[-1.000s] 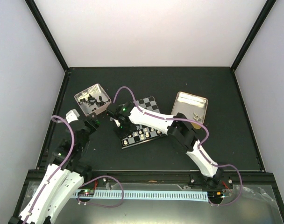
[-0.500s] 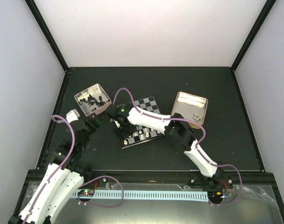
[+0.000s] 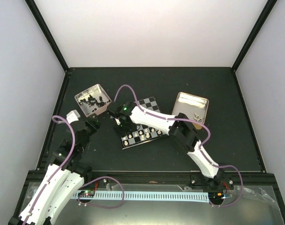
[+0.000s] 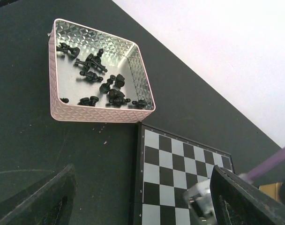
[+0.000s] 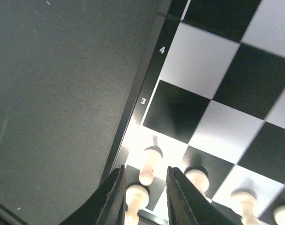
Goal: Set up the chess pieces on the board
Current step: Place the chess piece on the chessboard, then pick up the chess piece from the storage box.
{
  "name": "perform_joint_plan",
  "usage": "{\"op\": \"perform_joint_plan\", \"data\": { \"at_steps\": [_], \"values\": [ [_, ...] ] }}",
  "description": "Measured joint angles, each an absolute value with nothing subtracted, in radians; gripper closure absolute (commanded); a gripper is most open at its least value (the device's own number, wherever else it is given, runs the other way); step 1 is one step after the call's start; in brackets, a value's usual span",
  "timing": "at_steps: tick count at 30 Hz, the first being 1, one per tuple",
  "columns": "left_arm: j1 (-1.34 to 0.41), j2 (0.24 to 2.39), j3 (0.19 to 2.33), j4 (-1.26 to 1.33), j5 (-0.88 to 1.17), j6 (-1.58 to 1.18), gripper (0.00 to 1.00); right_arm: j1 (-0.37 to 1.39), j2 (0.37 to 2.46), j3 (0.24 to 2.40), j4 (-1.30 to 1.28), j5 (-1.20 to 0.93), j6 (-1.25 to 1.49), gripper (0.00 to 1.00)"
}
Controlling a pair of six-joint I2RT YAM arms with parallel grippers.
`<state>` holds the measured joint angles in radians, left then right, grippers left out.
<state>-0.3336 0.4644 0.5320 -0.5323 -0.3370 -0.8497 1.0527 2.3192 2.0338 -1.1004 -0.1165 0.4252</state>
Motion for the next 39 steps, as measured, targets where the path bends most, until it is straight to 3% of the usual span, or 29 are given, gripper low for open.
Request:
{"op": "perform_joint_plan", "data": {
  "at_steps": [6,9,15,20,23,25,27,39],
  "values": [
    [-0.334,0.464,0.532,-0.513,-0.314,-0.814,0.18,1.007,2.133,1.865,-0.991,-0.097,0.475,0.68],
    [-0.334,0.464,0.532,-0.484,-0.290,-0.787,0.17,0.933,1.939,1.739,-0.926,-0.052,0.509,0.66],
    [-0.334,0.495,0.531,-0.366,-0.188,-0.731,0.16,0.694,1.662,1.447,-0.811,0.051,0.579,0.60],
    [-0.334,0.578,0.517,-0.261,-0.102,-0.715,0.16,0.480,1.565,1.225,-0.792,0.116,0.605,0.56],
    [-0.334,0.631,0.517,-0.224,-0.068,-0.711,0.16,0.390,1.558,1.143,-0.796,0.134,0.600,0.58],
    [-0.334,0.672,0.523,-0.211,-0.045,-0.708,0.16,0.351,1.572,1.128,-0.801,0.145,0.588,0.68],
    [-0.334,0.716,0.537,-0.208,-0.026,-0.706,0.17,0.318,1.609,1.136,-0.796,0.169,0.580,0.71],
    [-0.334,0.931,0.632,-0.165,0.013,-0.689,0.18,0.216,1.805,1.185,-0.783,0.233,0.464,0.60]
  ]
}}
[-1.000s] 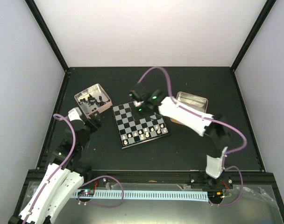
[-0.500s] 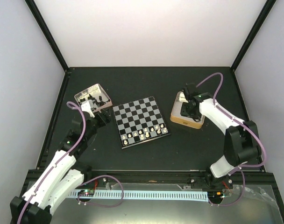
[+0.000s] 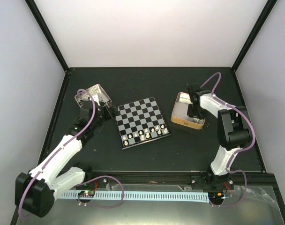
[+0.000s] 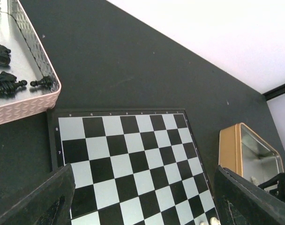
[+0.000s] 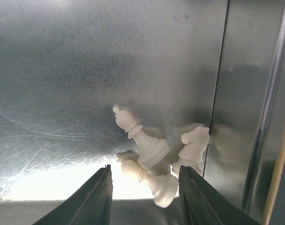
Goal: Set up the chess pieces on the board
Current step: Pick up the chess piece from the storage box.
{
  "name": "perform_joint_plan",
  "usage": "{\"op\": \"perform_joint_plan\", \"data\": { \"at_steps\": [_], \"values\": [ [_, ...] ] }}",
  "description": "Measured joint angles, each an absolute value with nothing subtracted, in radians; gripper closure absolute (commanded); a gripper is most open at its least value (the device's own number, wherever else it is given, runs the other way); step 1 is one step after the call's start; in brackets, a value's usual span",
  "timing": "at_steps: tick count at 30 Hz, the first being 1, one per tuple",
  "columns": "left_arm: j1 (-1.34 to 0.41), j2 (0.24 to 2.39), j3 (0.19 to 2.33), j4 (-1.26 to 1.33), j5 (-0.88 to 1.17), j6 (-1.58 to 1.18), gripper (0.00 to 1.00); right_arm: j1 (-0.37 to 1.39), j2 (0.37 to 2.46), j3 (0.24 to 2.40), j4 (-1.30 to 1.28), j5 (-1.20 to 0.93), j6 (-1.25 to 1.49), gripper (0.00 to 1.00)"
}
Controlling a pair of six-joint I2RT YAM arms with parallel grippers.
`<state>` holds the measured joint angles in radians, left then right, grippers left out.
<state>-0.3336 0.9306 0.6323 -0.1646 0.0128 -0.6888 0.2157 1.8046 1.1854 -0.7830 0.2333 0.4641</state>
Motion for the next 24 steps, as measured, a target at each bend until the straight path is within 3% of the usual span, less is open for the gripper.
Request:
{"op": "perform_joint_plan", "data": {
  "at_steps": [8,18,24],
  "values": [
    [-0.334,1.037,0.703,-0.165,0.046,-0.685,0.20,0.179,1.855,1.208,-0.759,0.209,0.399,0.60],
    [-0.334,1.042,0.717,-0.167,0.053,-0.677,0.20,0.139,1.877,1.211,-0.713,0.090,0.342,0.78],
    [-0.334,1.036,0.717,-0.170,0.053,-0.670,0.20,0.139,1.879,1.211,-0.710,0.063,0.347,0.68]
  ]
}}
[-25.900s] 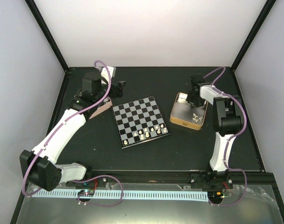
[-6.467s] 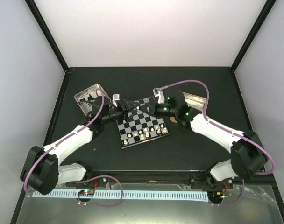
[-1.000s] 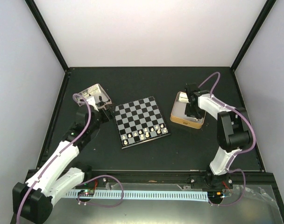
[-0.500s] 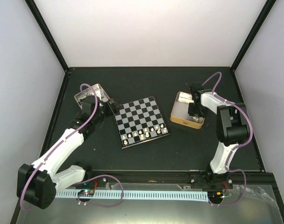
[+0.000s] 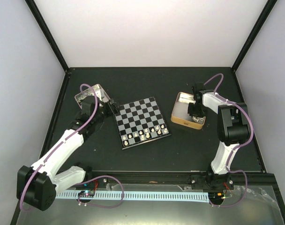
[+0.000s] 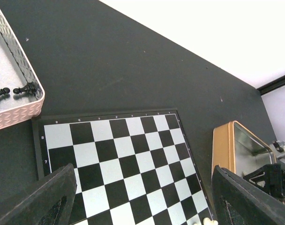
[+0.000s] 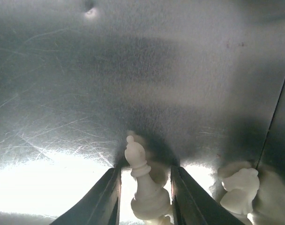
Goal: Set up the chess pieces on the board
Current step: Pick up the chess piece from the storage box.
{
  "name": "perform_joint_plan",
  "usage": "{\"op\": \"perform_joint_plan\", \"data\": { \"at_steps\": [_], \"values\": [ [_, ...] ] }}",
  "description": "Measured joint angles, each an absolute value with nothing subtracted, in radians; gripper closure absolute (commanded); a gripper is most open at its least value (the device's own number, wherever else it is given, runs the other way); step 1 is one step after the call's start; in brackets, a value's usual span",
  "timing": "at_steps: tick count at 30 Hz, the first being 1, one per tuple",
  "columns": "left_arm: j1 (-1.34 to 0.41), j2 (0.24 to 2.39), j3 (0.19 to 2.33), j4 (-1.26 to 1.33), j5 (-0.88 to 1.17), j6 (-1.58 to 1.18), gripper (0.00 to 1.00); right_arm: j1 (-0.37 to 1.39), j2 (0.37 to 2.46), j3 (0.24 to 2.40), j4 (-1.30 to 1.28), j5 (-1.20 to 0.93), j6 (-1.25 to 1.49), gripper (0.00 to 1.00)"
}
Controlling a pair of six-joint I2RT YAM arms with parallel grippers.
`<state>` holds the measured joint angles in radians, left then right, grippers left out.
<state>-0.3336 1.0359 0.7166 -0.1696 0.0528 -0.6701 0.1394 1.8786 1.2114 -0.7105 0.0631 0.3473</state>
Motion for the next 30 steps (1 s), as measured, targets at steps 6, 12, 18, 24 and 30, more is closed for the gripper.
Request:
{"op": "perform_joint_plan", "data": {
  "at_steps": [6,12,18,24,30],
  "values": [
    [-0.334,1.027,0.717,-0.171,0.053,-0.665,0.20,0.139,1.876,1.206,-0.714,0.038,0.354,0.72],
    [-0.334,1.027,0.717,-0.171,0.053,-0.664,0.20,0.139,1.866,1.194,-0.714,0.022,0.362,0.90],
    [-0.334,1.023,0.717,-0.171,0.054,-0.661,0.20,0.139,1.861,1.192,-0.701,0.024,0.368,0.91],
    [-0.334,1.019,0.717,-0.162,0.112,-0.645,0.20,0.139,1.763,1.150,-0.630,0.015,0.369,0.91],
    [-0.334,1.042,0.718,-0.121,0.234,-0.631,0.20,0.139,1.599,1.124,-0.498,-0.079,0.372,0.90]
  ]
}}
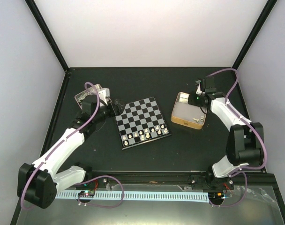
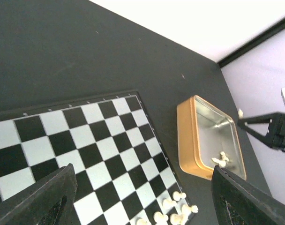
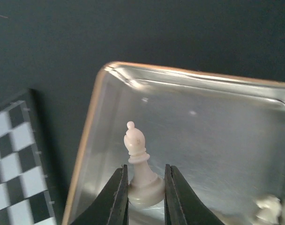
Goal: Set up the chess pieces on the board
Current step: Pick up the chess piece from the storage box, then place the chess piece on the chessboard.
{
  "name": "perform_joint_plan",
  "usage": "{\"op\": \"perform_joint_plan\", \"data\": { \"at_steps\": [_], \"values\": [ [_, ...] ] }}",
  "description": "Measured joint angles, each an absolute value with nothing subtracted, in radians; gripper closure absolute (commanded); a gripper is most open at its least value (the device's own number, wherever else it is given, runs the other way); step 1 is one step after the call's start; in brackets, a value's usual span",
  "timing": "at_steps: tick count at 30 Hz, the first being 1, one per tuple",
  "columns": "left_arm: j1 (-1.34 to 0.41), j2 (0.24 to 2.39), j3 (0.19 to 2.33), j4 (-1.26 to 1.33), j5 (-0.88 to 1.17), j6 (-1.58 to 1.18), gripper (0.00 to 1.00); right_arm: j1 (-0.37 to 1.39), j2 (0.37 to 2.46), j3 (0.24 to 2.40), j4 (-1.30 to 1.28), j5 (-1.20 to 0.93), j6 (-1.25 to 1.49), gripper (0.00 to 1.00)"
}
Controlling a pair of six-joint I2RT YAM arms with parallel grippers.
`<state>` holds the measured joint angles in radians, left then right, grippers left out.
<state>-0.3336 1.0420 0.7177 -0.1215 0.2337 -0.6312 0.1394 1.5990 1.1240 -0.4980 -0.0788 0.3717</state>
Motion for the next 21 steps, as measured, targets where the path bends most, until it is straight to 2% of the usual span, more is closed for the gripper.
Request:
{"op": "perform_joint_plan", "data": {
  "at_steps": [6,17,21],
  "values": [
    [-0.334,1.142,0.757,-0.088,0.409,-0.637,0.21,0.167,1.519,1.057,-0.353,-0.287,0.354,0.90],
    [-0.336,1.251,0.800,0.053,0.805,-0.772,0.21,0.431,1.457,0.999,-0.136,-0.765,0.277,0.88],
    [-0.337,1.261,0.810,0.076,0.905,-0.789,0.27,0.506,1.466,1.042,-0.144,-0.841,0.229,0.88]
  ]
}}
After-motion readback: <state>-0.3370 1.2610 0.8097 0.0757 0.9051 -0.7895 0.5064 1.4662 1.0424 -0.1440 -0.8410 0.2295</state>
